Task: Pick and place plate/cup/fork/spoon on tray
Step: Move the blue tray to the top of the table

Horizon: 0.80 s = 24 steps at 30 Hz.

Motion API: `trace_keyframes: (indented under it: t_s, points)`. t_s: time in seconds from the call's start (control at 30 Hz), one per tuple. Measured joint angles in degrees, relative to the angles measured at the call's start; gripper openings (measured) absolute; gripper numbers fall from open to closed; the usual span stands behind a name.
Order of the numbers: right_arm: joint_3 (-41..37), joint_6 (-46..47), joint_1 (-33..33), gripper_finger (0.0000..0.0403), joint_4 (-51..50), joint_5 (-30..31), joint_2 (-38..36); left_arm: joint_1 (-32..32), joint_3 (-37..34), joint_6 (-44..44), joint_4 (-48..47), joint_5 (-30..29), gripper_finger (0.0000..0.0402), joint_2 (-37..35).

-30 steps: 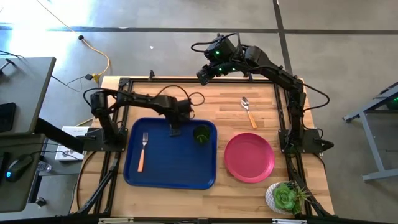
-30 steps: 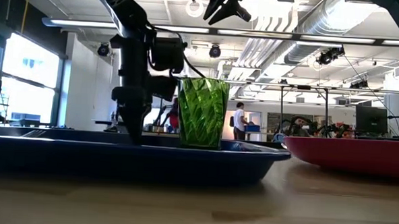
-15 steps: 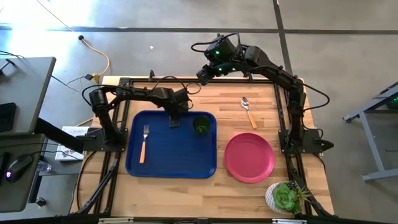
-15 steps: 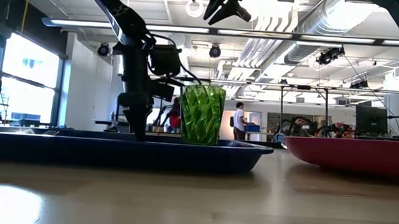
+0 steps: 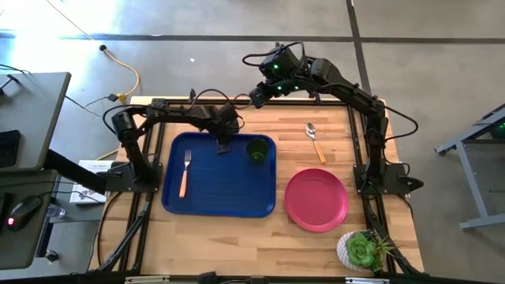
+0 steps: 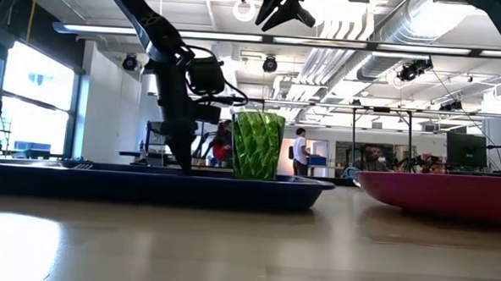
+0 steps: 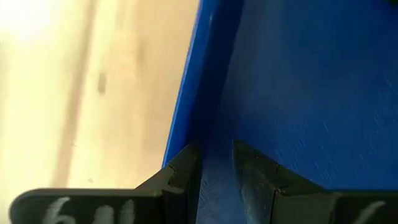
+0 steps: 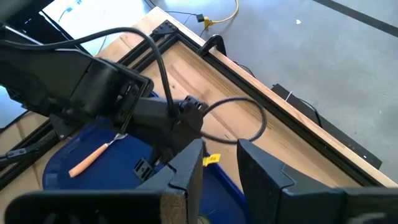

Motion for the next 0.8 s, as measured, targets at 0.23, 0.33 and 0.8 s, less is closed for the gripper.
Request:
trace_keyframes:
  t_s: [0.23,0.33,0.8]
  points:
    - [0.00,-0.02,0.00,0.0092,0.00,-0.29,0.00,3.25,0.00,-0.02,2.97,-1.14,0.0081,0.00]
    - [0.00,-0.02,0.00,0.0092,0.00,-0.33,0.00,4.58,0.00,0.09,3.70,-1.09,0.0081,0.00]
    - [0.00,0.03,0.00,0.0092,0.01,-0.40,0.00,9.31,0.00,2.91,9.18,-1.20,0.0081,-0.04]
